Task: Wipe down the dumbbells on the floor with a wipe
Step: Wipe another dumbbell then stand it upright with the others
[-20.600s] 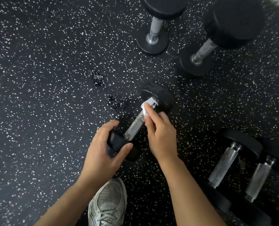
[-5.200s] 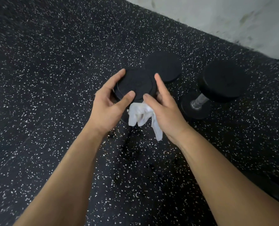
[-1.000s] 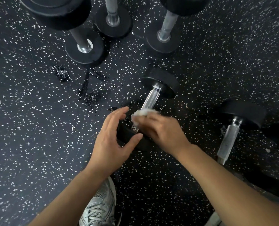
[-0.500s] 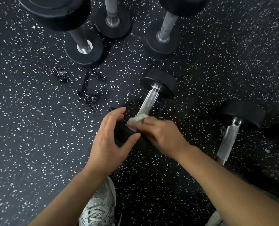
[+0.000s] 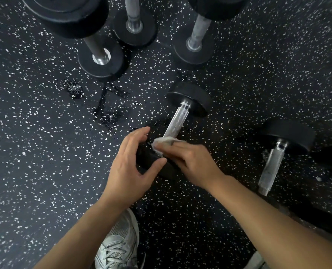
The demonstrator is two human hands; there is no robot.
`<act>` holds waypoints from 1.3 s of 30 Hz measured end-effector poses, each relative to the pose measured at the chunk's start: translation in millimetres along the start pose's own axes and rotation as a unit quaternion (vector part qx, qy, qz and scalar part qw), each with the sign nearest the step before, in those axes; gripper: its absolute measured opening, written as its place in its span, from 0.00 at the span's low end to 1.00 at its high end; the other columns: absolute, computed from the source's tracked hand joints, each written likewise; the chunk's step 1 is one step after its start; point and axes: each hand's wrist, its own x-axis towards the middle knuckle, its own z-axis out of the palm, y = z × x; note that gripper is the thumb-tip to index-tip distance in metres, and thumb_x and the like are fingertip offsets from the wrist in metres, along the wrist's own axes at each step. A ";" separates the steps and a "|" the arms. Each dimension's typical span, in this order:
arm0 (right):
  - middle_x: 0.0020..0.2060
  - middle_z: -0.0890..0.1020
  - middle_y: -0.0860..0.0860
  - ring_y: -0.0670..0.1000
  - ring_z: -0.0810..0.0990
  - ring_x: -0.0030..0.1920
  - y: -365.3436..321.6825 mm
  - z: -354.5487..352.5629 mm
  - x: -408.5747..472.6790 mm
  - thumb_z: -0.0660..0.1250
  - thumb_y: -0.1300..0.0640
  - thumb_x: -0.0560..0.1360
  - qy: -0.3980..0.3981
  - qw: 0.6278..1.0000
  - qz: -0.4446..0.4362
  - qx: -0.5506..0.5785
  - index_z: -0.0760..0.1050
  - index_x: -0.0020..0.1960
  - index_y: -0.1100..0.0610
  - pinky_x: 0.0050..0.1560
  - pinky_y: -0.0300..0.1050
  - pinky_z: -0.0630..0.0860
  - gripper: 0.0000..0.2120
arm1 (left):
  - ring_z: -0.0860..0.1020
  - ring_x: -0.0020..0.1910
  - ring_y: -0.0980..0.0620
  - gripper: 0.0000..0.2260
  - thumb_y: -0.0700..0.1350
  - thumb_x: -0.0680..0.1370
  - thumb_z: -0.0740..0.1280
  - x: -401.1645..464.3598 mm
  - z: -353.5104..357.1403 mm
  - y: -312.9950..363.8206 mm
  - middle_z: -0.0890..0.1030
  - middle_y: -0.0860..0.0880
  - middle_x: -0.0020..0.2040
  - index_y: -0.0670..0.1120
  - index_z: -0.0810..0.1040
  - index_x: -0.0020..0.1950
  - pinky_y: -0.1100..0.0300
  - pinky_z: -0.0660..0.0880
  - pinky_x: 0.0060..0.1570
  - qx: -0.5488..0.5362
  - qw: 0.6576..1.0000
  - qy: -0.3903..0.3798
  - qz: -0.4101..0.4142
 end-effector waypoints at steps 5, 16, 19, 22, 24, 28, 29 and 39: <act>0.61 0.84 0.46 0.45 0.84 0.55 -4.2 -10.2 2.8 0.64 0.51 0.85 0.094 0.991 0.056 0.073 0.75 0.73 0.45 0.52 0.49 0.83 0.17 | 0.74 0.72 0.50 0.30 0.55 0.79 0.69 4.3 -8.5 -5.7 0.73 0.49 0.72 0.44 0.68 0.78 0.57 0.71 0.72 0.038 0.998 -0.002 0.048; 0.63 0.84 0.45 0.45 0.84 0.58 5.7 -16.0 54.9 0.61 0.53 0.86 0.186 0.972 0.144 -0.019 0.74 0.74 0.44 0.55 0.51 0.82 0.18 | 0.72 0.73 0.52 0.29 0.57 0.80 0.67 7.9 -20.0 -4.0 0.72 0.53 0.72 0.46 0.68 0.78 0.60 0.67 0.74 0.092 0.995 0.014 0.036; 0.65 0.83 0.48 0.49 0.85 0.58 -1.7 -5.5 61.6 0.61 0.53 0.86 0.164 0.981 0.104 -0.024 0.76 0.73 0.46 0.54 0.51 0.83 0.17 | 0.71 0.73 0.53 0.31 0.54 0.78 0.71 9.3 -18.7 -5.7 0.72 0.52 0.72 0.45 0.67 0.78 0.59 0.66 0.74 0.089 0.996 0.023 0.021; 0.67 0.82 0.47 0.50 0.86 0.52 -14.3 10.5 51.4 0.60 0.54 0.86 0.054 0.998 0.012 -0.028 0.76 0.73 0.45 0.49 0.51 0.84 0.18 | 0.72 0.73 0.52 0.31 0.52 0.79 0.71 10.2 -22.9 -8.6 0.72 0.49 0.73 0.47 0.65 0.79 0.57 0.68 0.74 0.074 0.997 0.027 0.002; 0.65 0.83 0.46 0.53 0.87 0.48 -16.6 15.0 44.8 0.57 0.53 0.83 -0.028 0.997 -0.036 -0.063 0.74 0.75 0.43 0.45 0.53 0.84 0.22 | 0.72 0.74 0.51 0.32 0.52 0.79 0.72 10.5 -24.8 -10.0 0.72 0.48 0.74 0.47 0.64 0.79 0.54 0.69 0.74 0.059 0.998 0.031 -0.006; 0.59 0.85 0.46 0.48 0.83 0.37 -9.1 1.0 54.9 0.61 0.52 0.84 0.025 0.993 -0.070 -0.086 0.76 0.73 0.45 0.35 0.42 0.82 0.18 | 0.72 0.73 0.51 0.34 0.55 0.77 0.71 9.3 -21.9 -8.6 0.73 0.49 0.73 0.47 0.65 0.79 0.52 0.70 0.73 0.064 0.997 0.036 0.003; 0.57 0.86 0.47 0.44 0.81 0.35 -5.9 -4.1 59.2 0.61 0.52 0.85 0.076 0.993 -0.044 -0.078 0.77 0.72 0.47 0.33 0.33 0.76 0.17 | 0.72 0.73 0.51 0.34 0.55 0.77 0.72 8.7 -20.7 -7.5 0.73 0.49 0.73 0.46 0.65 0.79 0.53 0.69 0.73 0.066 0.997 0.038 0.009; 0.61 0.83 0.45 0.52 0.86 0.45 -15.1 16.7 30.3 0.58 0.56 0.82 -0.024 0.997 -0.020 -0.066 0.70 0.77 0.42 0.43 0.53 0.84 0.24 | 0.72 0.73 0.50 0.35 0.58 0.76 0.70 8.9 -15.3 -4.6 0.73 0.48 0.73 0.44 0.67 0.78 0.44 0.72 0.71 0.070 0.996 0.037 0.029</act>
